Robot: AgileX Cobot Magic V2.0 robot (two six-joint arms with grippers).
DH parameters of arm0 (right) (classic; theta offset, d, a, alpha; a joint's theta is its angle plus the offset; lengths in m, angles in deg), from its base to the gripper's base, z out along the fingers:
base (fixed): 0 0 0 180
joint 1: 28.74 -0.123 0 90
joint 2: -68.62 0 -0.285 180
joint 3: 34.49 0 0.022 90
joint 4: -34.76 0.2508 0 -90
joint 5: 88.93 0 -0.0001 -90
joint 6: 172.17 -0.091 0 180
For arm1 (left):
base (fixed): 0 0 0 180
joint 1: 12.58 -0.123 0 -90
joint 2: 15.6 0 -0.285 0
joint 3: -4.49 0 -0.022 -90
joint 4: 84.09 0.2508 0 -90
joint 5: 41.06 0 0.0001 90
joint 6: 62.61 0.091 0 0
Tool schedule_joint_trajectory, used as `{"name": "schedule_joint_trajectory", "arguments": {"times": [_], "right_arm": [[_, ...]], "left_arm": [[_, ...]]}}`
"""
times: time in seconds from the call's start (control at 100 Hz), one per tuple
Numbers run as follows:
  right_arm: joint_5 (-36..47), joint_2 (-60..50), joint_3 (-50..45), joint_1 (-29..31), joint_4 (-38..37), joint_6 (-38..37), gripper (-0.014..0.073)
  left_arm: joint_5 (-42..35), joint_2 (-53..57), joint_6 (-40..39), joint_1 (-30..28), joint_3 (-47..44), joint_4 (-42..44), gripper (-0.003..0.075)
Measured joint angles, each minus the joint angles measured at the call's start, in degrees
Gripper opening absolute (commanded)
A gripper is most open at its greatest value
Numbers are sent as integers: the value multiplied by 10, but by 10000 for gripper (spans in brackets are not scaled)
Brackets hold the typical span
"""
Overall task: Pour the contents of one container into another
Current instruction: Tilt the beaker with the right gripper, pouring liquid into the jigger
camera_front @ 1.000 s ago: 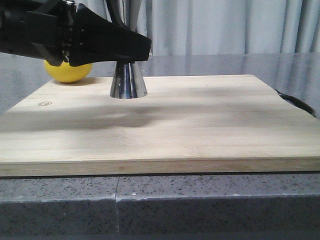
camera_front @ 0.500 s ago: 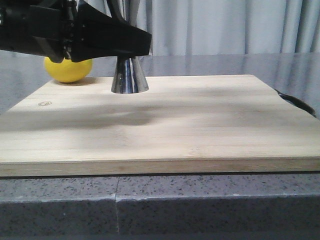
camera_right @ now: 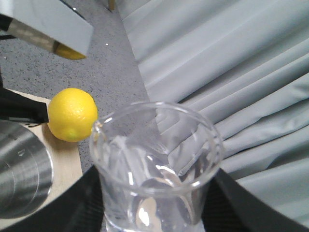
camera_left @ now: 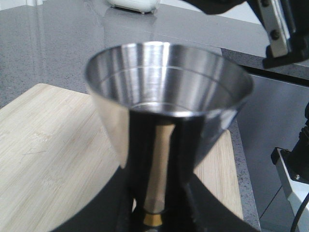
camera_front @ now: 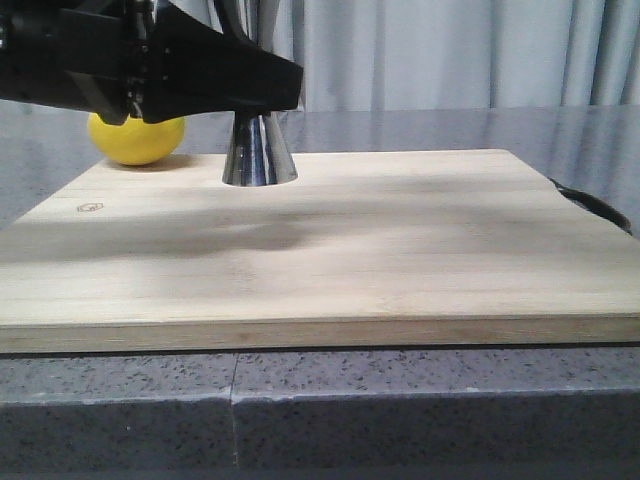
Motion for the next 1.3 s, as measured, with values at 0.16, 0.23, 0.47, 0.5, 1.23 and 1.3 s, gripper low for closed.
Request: {"name": "schedule_joint_trajectory", "arguments": {"times": [0.16, 0.23, 0.47, 0.5, 1.23, 1.3], "right_arm": [[1, 0, 0, 0, -15, 0, 329], [1, 0, 0, 0, -21, 0, 329], [4, 0, 0, 0, -55, 0, 329], [6, 0, 0, 0, -59, 0, 329], [10, 0, 0, 0, -122, 0, 329], [10, 0, 0, 0, -128, 0, 329]], "left_arm": [[0, 0, 0, 0, 0, 0, -19], [0, 0, 0, 0, 0, 0, -19], [0, 0, 0, 0, 0, 3, -19], [0, 0, 0, 0, 0, 3, -19], [0, 0, 0, 0, 0, 5, -19], [0, 0, 0, 0, 0, 5, -19]]}}
